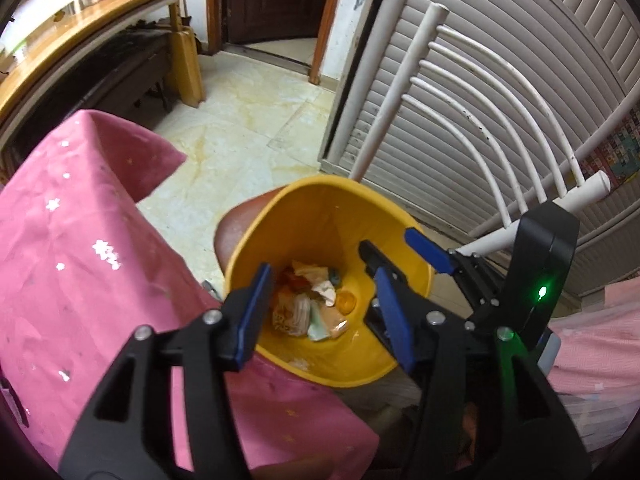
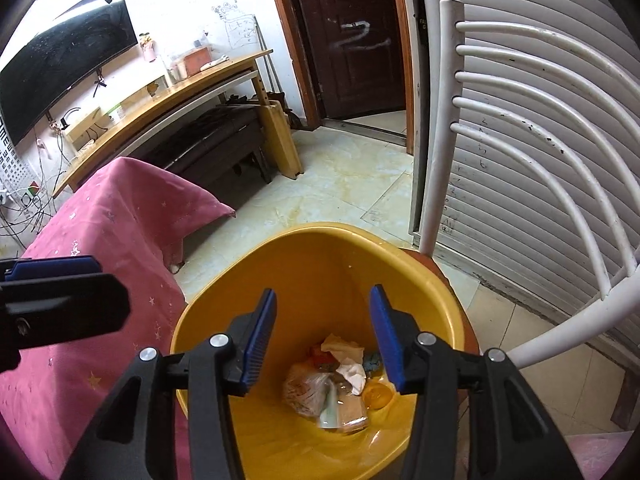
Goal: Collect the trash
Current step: 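Move both open tools back over the trash on the table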
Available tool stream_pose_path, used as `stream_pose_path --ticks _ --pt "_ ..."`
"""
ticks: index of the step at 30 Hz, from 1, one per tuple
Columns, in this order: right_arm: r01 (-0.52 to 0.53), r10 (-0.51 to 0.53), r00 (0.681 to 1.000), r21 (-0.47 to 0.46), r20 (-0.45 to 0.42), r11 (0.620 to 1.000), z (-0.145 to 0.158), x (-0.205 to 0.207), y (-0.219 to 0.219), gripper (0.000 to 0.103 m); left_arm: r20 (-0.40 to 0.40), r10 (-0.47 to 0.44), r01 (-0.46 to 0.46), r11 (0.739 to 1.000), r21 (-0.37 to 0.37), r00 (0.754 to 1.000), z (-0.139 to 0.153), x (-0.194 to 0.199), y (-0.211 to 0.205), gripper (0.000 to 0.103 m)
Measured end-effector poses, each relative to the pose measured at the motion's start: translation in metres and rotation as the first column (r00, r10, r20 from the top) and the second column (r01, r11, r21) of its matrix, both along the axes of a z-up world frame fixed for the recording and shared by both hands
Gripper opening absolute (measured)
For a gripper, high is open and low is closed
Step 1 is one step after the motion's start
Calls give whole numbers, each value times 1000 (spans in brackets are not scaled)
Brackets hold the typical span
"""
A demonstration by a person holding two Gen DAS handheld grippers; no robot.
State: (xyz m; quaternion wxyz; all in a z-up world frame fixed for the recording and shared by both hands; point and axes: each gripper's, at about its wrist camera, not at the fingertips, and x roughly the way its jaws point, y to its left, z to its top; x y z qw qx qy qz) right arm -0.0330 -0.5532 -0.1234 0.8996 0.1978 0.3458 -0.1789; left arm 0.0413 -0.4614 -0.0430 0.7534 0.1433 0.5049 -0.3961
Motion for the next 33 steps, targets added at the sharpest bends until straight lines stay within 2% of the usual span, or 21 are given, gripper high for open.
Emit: stream_pose_path --ticks 6,12,15,18,23,27,28,30,33 --pt "-22 22 999 6 28 1000 4 1 6 44 68 49 -50 999 2 996 7 0 23 51" --pt "-46 47 993 -15 108 999 23 -4 24 46 93 134 -130 990 -54 987 24 4 69 52" --pt "-60 66 986 -48 152 997 38 -6 39 54 118 193 -183 979 -87 974 33 6 101 62" --pt "-100 110 976 -64 186 993 50 -4 57 59 152 250 -236 966 -101 956 39 5 133 63" --pt "-170 183 957 -77 226 982 66 6 89 61 155 353 -334 933 -135 923 49 10 188 63" --pt "-246 258 936 -80 241 966 77 22 120 63 170 446 -424 893 -150 879 57 12 233 66" --pt "-264 277 930 -85 240 961 80 26 128 63 172 461 -439 886 -151 871 58 12 240 70" --pt "-298 312 919 -95 242 950 85 34 146 63 189 497 -476 867 -147 847 60 11 260 72" --pt "-362 379 893 -113 241 925 94 46 177 63 167 548 -528 835 -153 820 62 12 294 72"
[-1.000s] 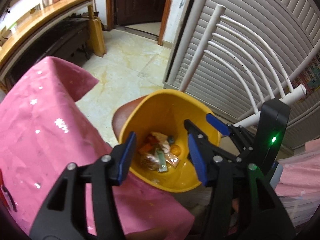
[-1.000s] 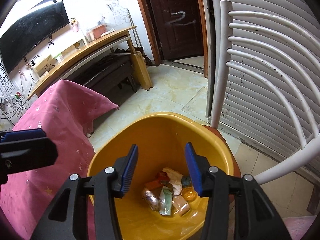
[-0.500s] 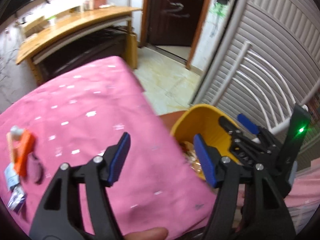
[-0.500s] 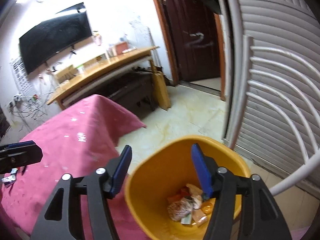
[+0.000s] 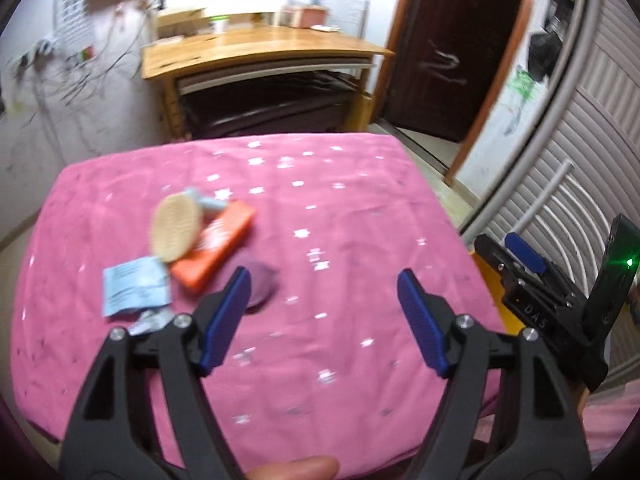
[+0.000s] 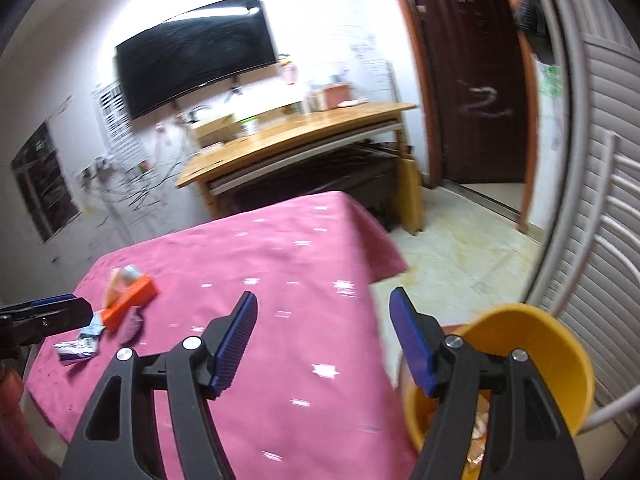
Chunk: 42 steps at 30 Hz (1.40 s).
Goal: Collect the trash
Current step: 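Move both open tools back over the trash on the table, then grasp the white tube with the left tool while the right tool grasps the mauve pad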
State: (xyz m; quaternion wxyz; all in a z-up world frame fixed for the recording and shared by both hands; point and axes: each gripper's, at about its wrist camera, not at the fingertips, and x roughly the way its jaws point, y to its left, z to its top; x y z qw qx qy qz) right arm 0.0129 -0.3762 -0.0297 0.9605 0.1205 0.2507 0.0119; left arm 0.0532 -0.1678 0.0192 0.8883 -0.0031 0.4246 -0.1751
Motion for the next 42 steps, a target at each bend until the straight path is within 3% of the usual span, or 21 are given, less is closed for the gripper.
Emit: stream_pose_path --ticks 14,25,30,34,42 --pt "-274 270 961 -70 -60 959 9 38 120 71 -58 171 -175 983 -61 984 -4 1 102 72" --pt "-333 323 940 -81 -112 939 4 57 162 78 -136 159 -168 984 -65 978 -29 9 130 72" --pt "-341 328 936 -95 -131 935 3 62 169 80 -163 117 -128 990 -57 980 -41 12 131 59" --pt "-349 333 932 -105 -144 931 2 68 174 82 -156 58 -65 997 -39 986 -50 11 125 28" --pt "-392 361 911 -148 -198 908 -3 77 195 83 -140 -9 3 999 -48 990 -56 5 125 17"
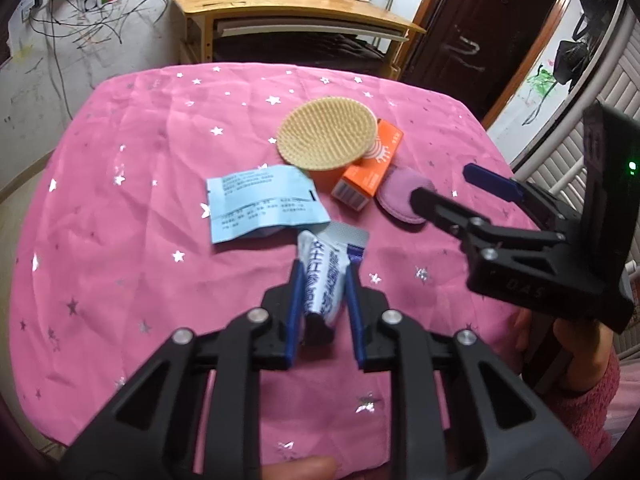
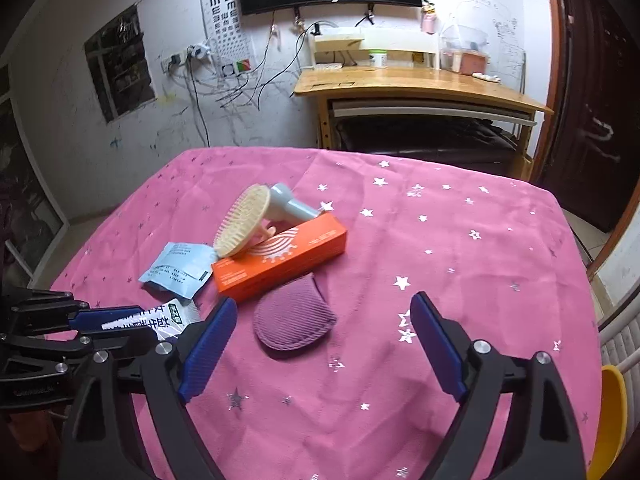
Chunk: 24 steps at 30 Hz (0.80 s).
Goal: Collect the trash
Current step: 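Grasp the white tube with the left tool while the right tool grasps the mauve pad, then carry the tube and pad to the yellow bin and open both tools over it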
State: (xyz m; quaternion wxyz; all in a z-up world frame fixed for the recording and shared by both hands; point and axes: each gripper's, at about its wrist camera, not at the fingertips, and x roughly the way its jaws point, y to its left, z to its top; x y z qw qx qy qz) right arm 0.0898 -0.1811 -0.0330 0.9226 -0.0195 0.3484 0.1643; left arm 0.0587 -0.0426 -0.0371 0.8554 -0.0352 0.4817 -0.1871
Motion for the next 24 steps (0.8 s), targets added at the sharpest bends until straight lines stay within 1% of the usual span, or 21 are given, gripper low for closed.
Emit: stream_pose_path --ticks 6,10,14,16,17,18,21,24 --pt "-20 18 999 -71 -38 997 -6 6 17 82 12 -30 30 999 -31 999 3 -8 6 16" --pt "-29 24 998 -83 -59 996 -8 11 24 82 28 -52 54 997 -57 998 10 -16 10 16" --pt "-38 31 996 -86 -79 996 -9 16 27 82 48 -55 58 995 -78 997 18 -22 17 16" --pt "-42 34 996 -89 -85 995 -9 18 28 73 57 -50 55 995 -84 997 22 -25 20 16" --pt "-44 36 995 -94 -90 995 -9 20 30 62 59 -48 53 995 -85 997 23 -26 20 16" --pt "-50 40 995 -99 -95 994 -10 20 31 55 61 -44 49 995 -88 997 24 -27 22 16" --pt "-72 60 994 -123 -92 990 -12 16 37 45 58 -34 39 995 -93 998 25 -26 25 16" --pt "-81 70 994 -136 -85 987 -12 12 38 39 57 -30 35 995 -89 998 24 -27 26 16"
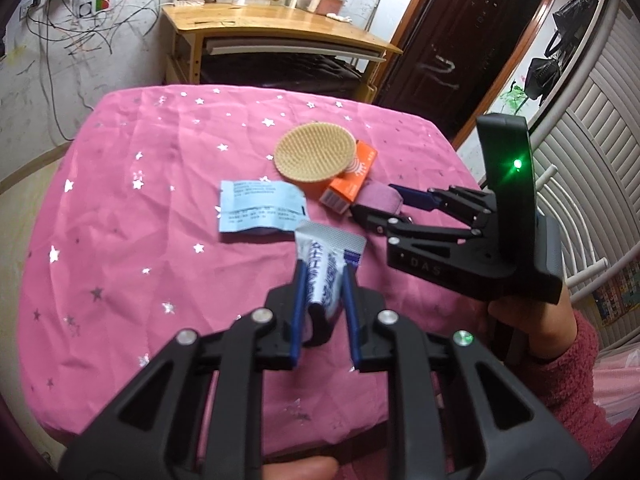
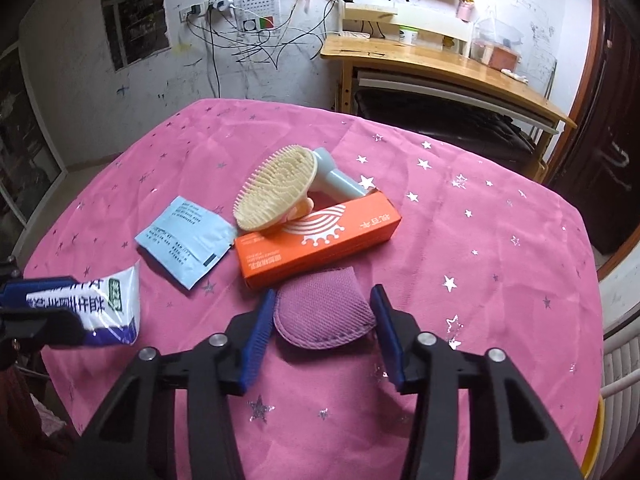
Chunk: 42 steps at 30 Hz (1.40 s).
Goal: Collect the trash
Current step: 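Carry the tube and pad to the yellow bin and open both tools over it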
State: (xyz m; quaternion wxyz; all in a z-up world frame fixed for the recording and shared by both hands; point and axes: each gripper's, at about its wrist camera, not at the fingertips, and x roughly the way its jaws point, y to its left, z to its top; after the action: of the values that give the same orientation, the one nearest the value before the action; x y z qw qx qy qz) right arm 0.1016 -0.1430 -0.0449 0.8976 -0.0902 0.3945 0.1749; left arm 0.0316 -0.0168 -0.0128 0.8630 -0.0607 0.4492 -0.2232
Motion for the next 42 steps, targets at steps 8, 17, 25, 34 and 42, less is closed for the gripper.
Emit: stream_pose_path --ticks 8,17,25,34,42 --pt "14 -16 999 40 46 999 13 -15 -18 39 -3 9 -9 1000 7 1000 3 -2 -4 16" --pt "83 -96 990 123 102 989 28 -42 -70 39 29 -16 15 999 39 999 16 -6 -28 16" --pt "175 -199 971 170 132 970 33 -61 -127 39 53 -90 85 993 80 995 27 -7 -74 16" --pt "310 -343 929 212 141 927 28 -86 -196 39 80 -207 194 970 145 975 33 -8 -142 16" --pt "447 -484 866 240 123 862 12 -116 -266 39 94 -343 324 931 170 935 38 -14 -214 16"
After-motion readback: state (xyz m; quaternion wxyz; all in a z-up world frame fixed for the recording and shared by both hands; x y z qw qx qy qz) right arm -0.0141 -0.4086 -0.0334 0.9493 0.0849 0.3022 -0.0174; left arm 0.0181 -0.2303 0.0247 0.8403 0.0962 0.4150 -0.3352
